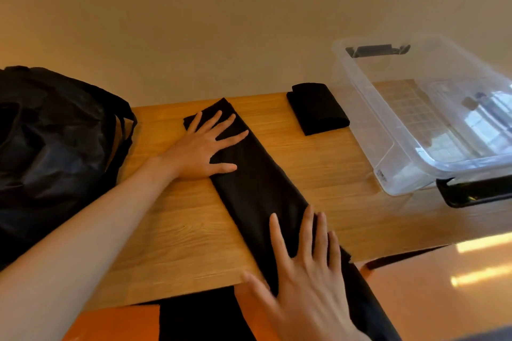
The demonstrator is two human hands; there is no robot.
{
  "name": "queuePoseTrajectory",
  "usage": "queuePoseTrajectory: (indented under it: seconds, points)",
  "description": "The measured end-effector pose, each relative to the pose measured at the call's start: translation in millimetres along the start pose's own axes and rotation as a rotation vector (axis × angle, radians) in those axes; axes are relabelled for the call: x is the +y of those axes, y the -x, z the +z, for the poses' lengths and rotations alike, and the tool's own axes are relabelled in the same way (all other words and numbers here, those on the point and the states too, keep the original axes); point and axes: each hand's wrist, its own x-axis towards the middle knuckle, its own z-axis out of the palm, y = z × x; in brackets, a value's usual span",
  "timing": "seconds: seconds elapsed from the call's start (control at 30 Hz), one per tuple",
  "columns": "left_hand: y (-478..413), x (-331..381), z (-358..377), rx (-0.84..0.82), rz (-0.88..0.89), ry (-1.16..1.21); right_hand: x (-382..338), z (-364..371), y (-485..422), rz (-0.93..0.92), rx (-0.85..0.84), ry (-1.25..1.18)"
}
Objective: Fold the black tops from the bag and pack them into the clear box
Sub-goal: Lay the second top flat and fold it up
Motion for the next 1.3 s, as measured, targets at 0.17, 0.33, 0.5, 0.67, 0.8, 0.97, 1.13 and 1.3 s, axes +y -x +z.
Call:
queuePoseTrajectory:
  seconds: [0.17, 0.33, 0.5, 0.67, 0.8, 0.97, 1.13, 1.3]
  points:
    - [-3.9, 22.3, -20.4, 0.209, 0.059, 0.055, 9.5, -19.6, -5.0, -0.118, 0.019, -0.026]
    - [35.6, 102.6, -7.9, 0.245, -0.418, 0.202, 51.6, -30.8, -55.6, -0.457, -0.04, 0.129]
    - [43.7, 118.5, 14.3, 0.067, -0.481, 0.174, 55.4, -16.6, -59.8, -0.495, -0.042, 0.175]
    - [36.1, 103.8, 12.0, 0.027, -0.325, 0.13, 28.8, -3.3, -32.0, -0.337, -0.008, 0.103]
    - [37.7, 99.9, 8.0, 0.067, -0.245, 0.218, 20.0, -2.2, -21.9, -0.307, -0.016, -0.012]
    - [104.2, 125.5, 0.1, 0.28, 0.021, 0.306, 76.7, 1.9, -24.7, -0.661, 0.194, 0.046]
    - [164.1, 154.0, 15.5, 0.159, 0.25, 0.112, 107.6, 8.7, -33.0, -0.977, 0.248, 0.257]
    - [180.4, 156.1, 41.2, 0.317, 0.322, -0.026, 108.7, 11.3, -27.3, -1.094, 0.468, 0.092]
